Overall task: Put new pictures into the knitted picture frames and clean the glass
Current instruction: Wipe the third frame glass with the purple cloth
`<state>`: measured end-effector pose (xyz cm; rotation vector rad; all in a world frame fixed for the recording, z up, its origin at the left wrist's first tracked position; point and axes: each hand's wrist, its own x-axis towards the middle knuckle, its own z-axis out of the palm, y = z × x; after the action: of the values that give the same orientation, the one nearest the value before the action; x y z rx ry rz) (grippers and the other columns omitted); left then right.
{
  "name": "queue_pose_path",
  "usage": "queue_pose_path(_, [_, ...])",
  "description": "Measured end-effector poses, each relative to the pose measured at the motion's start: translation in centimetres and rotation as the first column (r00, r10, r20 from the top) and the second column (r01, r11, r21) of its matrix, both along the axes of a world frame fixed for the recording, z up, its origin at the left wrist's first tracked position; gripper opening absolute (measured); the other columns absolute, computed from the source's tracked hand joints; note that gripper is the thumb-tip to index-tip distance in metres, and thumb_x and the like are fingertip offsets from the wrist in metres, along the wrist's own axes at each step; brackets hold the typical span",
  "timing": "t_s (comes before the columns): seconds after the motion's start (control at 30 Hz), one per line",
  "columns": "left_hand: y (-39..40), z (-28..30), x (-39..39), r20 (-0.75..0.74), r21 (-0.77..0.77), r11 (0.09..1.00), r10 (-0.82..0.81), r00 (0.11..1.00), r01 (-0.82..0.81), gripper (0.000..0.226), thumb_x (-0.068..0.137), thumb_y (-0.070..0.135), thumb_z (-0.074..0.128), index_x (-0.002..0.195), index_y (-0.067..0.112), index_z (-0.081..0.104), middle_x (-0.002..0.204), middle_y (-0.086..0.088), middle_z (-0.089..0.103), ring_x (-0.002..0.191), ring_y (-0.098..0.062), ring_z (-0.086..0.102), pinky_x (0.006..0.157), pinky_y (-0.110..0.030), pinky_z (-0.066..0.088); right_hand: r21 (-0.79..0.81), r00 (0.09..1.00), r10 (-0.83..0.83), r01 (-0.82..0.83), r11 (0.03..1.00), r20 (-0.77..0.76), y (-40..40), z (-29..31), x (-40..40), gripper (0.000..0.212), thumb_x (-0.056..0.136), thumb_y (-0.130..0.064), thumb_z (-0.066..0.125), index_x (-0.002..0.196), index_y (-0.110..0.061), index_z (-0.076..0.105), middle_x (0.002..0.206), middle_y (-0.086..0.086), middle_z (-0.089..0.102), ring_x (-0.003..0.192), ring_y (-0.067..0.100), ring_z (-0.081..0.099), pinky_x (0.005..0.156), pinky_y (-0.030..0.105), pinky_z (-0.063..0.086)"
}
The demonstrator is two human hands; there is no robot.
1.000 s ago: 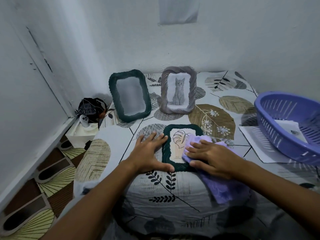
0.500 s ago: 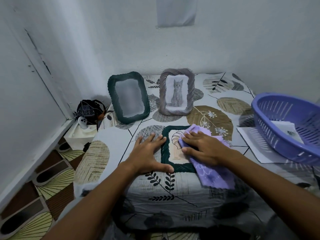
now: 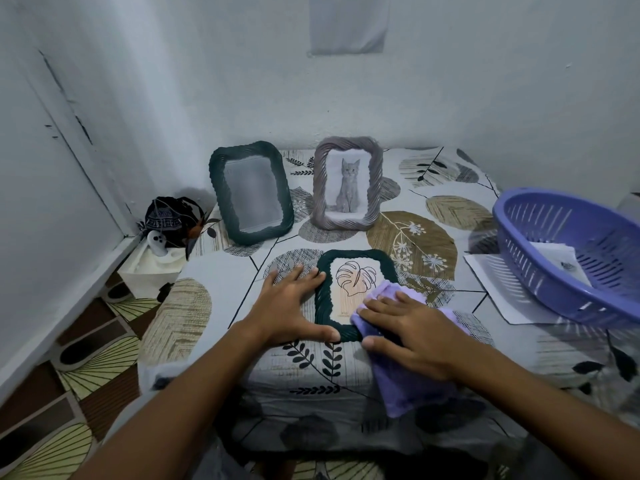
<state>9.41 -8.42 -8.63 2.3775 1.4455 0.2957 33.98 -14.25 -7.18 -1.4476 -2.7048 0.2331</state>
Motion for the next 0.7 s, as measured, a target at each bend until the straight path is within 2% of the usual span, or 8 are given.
queue_pose_path(0.13, [0.3,-0.4,-0.1,0.008,-0.009,1.0,-0.017,1.0,0.017,0.132,0.038,0.098,0.042,0.15,0.033,0.019,0.158,0.008,0.016,0.144,-0.003,-0.003,0.118,-0.043,-0.011,0.006,0.997,-0.062,0.061,0.998,0.053,2.1,0.1,-0.8,0.093,0.078,-0.074,-0.004,0.151,-0.023,0.024,0.157,0.0,0.023,0.145,0.016,0.02,0.118,0.032,0.005])
queue_pose_path(0.27, [0.1,-0.1,-0.1,0.026,-0.021,1.0,-0.016,1.0,0.016,0.125,0.044,0.091,0.049,0.15,0.032,0.019,0.158,0.009,0.013,0.137,0.003,-0.008,0.117,-0.042,-0.014,0.004,0.991,-0.121,0.121,0.993,0.063,5.5,-0.2,-0.8,0.097,0.075,-0.078,-0.012,0.151,-0.024,0.017,0.158,0.004,0.02,0.146,0.019,0.017,0.117,0.033,0.004])
queue_pose_path(0.4, [0.0,0.0,-0.1,0.033,-0.033,0.999,-0.016,0.999,0.017,0.128,0.041,0.091,0.049,0.15,0.032,0.018,0.151,0.017,0.004,0.132,0.005,-0.011,0.115,-0.038,-0.017,0.022,0.984,-0.16,0.159,0.987,0.08,7.3,-0.1,-2.1,0.082,0.088,-0.069,0.007,0.151,-0.018,0.019,0.158,0.008,0.02,0.146,0.023,0.016,0.118,0.038,0.005])
queue_pose_path(0.53, [0.5,-0.4,-0.2,0.031,-0.021,1.0,-0.022,0.999,0.023,0.126,0.045,0.088,0.052,0.151,0.03,0.018,0.158,0.007,0.015,0.134,0.006,-0.007,0.118,-0.043,-0.012,-0.01,0.982,-0.18,0.181,0.983,0.063,8.0,-0.5,-4.4,0.095,0.078,-0.075,0.0,0.152,-0.018,0.016,0.16,0.008,0.011,0.148,0.026,0.006,0.119,0.039,0.003])
queue_pose_path(0.7, [0.4,-0.4,-0.1,0.047,-0.02,1.0,-0.02,0.999,0.021,0.128,0.043,0.088,0.052,0.151,0.028,0.02,0.158,0.006,0.019,0.133,0.007,-0.004,0.118,-0.043,-0.01,-0.055,0.984,-0.175,0.174,0.983,-0.019,8.2,-0.6,-5.4,0.081,0.089,-0.068,0.015,0.152,-0.017,0.018,0.16,0.003,0.011,0.148,0.025,0.003,0.119,0.038,0.004])
